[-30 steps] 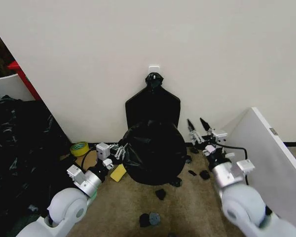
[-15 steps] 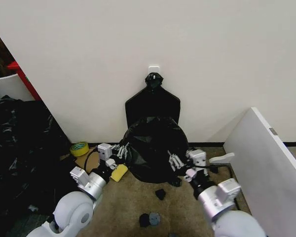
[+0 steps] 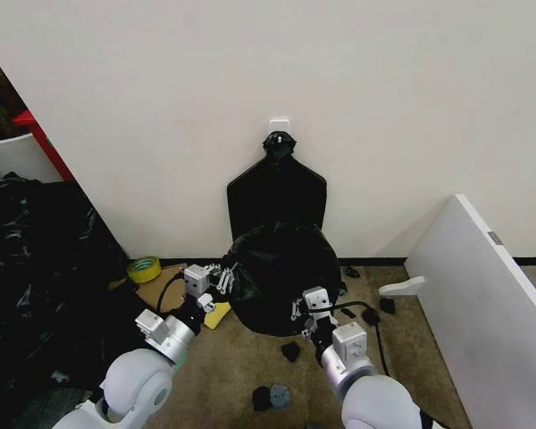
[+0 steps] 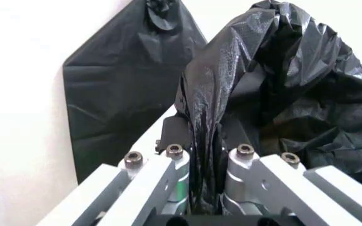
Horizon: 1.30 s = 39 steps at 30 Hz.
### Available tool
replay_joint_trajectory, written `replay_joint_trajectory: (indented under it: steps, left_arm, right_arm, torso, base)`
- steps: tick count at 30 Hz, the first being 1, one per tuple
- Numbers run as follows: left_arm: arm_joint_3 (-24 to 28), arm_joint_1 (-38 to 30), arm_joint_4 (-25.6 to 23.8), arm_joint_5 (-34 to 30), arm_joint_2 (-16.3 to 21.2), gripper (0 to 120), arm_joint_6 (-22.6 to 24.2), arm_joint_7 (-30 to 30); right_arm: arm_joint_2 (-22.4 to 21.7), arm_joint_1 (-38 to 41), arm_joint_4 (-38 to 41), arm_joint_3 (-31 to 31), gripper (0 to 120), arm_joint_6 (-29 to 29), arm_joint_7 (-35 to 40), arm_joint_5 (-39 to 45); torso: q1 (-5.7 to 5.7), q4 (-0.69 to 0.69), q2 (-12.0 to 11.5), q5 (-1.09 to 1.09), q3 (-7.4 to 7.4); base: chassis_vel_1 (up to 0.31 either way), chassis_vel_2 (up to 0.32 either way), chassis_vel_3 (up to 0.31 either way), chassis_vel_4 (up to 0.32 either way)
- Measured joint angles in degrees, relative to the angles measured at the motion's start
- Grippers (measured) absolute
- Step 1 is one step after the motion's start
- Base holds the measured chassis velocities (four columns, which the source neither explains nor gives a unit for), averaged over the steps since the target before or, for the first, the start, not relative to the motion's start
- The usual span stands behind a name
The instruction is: Place the garbage bag over the trash bin.
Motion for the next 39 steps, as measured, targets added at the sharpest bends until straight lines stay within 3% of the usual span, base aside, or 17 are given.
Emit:
replay_joint_trajectory:
  steps: [5, 12, 30, 39]
  left_arm:
    - [0.36, 0.22, 0.17, 0.75, -0.43, 5, -0.8, 0.43]
    - [-0.34, 0.85, -1.07, 0.78, 0.01, 5, -1.33, 1.07]
    - [-1.29, 2.84, -3.31, 1.77, 0.82, 5, -2.16, 2.27]
    - [-0.84, 2.43, -2.59, 1.31, 0.65, 5, -1.77, 1.8]
  right_arm:
    - [1.65, 4.09, -2.21, -1.52, 0, -4.68, 4.25, 6.57]
    - [3.86, 8.23, -7.73, -3.73, 0, -9.39, 9.22, 8.95]
    - [8.07, 15.59, -17.9, -3.86, 0, -9.93, 11.32, 10.94]
    - [7.68, 14.76, -18.63, -1.8, 0, -7.3, 10.12, 5.94]
  torso:
    - [0.0, 0.0, 0.0, 0.0, 0.0]
    - [0.0, 0.0, 0.0, 0.01, 0.0]
    - [0.0, 0.0, 0.0, 0.01, 0.0]
    - [0.0, -0.01, 0.0, 0.01, 0.0]
  base:
    - [0.0, 0.0, 0.0, 0.0]
    - [0.0, 0.0, 0.0, 0.0]
    - [0.0, 0.0, 0.0, 0.0]
    - [0.0, 0.0, 0.0, 0.0]
